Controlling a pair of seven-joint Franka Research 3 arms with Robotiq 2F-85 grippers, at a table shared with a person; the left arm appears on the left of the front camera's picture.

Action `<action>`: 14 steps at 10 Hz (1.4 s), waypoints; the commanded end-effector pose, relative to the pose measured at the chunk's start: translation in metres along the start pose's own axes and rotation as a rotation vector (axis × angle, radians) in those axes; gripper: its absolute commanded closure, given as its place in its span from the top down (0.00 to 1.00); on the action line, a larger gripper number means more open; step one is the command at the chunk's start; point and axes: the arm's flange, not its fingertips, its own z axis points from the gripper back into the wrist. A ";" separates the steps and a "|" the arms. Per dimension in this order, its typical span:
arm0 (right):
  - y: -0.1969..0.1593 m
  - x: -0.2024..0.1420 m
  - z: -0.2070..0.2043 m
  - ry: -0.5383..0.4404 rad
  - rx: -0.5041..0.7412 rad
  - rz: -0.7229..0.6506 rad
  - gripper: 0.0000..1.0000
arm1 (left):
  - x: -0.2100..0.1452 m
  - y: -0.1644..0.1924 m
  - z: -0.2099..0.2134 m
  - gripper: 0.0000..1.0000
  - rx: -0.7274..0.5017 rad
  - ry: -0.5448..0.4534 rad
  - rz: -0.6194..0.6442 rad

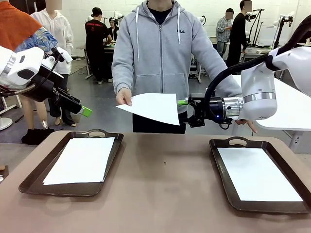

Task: Sort the A4 documents.
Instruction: Receive the A4 Paper.

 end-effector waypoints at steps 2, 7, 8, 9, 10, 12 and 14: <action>0.007 0.014 -0.023 0.009 0.066 -0.027 1.00 | -0.001 0.001 -0.001 1.00 0.001 0.002 -0.010; 0.012 0.020 -0.049 0.045 0.090 -0.036 1.00 | -0.001 0.001 -0.001 1.00 0.001 0.002 -0.010; 0.011 0.018 -0.047 0.045 0.091 -0.047 1.00 | -0.001 0.001 -0.001 1.00 0.001 0.002 -0.010; 0.009 0.018 -0.046 0.046 0.091 -0.051 1.00 | -0.001 0.001 -0.001 1.00 0.001 0.002 -0.010; 0.009 0.018 -0.045 0.047 0.093 -0.045 0.97 | -0.001 0.001 -0.001 1.00 0.001 0.002 -0.010; 0.012 0.017 -0.043 0.054 0.085 -0.031 0.79 | -0.001 0.001 -0.001 1.00 0.001 0.002 -0.010; 0.009 0.018 -0.043 0.058 0.078 -0.037 0.61 | -0.001 0.001 -0.001 1.00 0.001 0.002 -0.010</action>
